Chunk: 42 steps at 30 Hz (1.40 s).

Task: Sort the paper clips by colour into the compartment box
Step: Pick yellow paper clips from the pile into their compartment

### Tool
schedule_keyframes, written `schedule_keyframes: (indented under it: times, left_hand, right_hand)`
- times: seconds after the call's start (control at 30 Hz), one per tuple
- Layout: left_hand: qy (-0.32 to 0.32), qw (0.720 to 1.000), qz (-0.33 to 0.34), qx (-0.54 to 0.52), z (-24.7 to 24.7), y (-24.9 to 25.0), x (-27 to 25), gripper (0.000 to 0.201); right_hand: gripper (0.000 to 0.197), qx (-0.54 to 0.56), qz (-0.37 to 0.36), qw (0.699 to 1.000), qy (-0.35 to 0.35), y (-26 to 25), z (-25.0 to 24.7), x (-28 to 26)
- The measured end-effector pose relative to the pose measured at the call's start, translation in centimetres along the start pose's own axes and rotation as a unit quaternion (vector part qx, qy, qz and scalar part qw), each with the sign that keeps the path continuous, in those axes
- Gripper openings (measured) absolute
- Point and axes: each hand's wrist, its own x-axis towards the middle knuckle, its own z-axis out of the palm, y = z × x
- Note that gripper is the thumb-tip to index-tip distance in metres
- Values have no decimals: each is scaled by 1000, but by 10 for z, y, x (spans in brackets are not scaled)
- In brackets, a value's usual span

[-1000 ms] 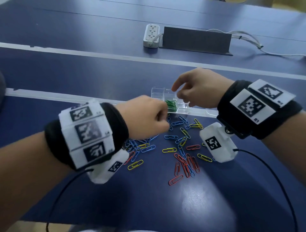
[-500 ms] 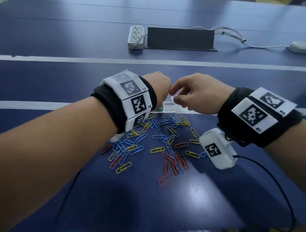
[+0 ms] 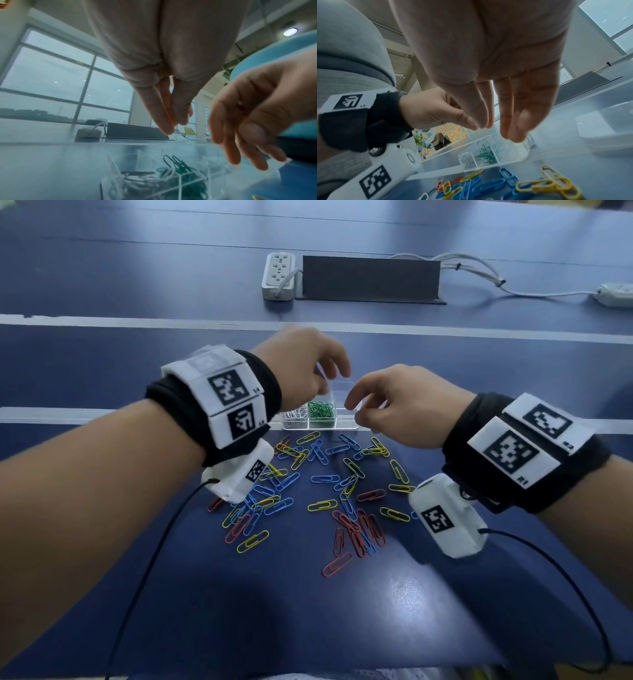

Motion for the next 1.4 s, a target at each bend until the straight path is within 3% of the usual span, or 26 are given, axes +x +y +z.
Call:
schedule_keyframes:
  times: [0.07,0.2,0.27,0.37,0.57,0.73,0.87,1.03,1.4]
  left_hand:
    - [25,999,-10,-17,-7,-5,-3,30]
    - [38,999,-23,-13,-14,-16,-12,26]
    - [38,999,-23,-8,-14,-19,-17,24]
    - [19,1000,-25,0,-13,-23,-24,21]
    - [2,1000,-23,1,-12,-24,-35,19]
    - [-14,999,-16,24,-15,-26,-40,17]
    - [-86,993,-30,82,-13,-34,-49,11]
    - [-149,978,-46,139,-5,-42,-51,13]
    - [-190,970,-39,145,3,-39,-56,15]
  right_hand:
    - [30,-25,-6,1000,-2,-2,3,2]
    - [62,-97,-31,994,-43,-14,9,9]
    - [66,-149,-38,986,-72,-19,12,12]
    - [62,-195,-33,975,-102,-18,17,17]
    - [57,-144,-45,987,-53,-16,15,19]
    - [57,-151,-49,985,-74,-18,17,16]
    - [43,-123,-74,990,-19,-23,16,14]
    - [25,-148,-130,979,-45,-39,34,15]
    - [16,-181,-87,978,-63,-67,48,30]
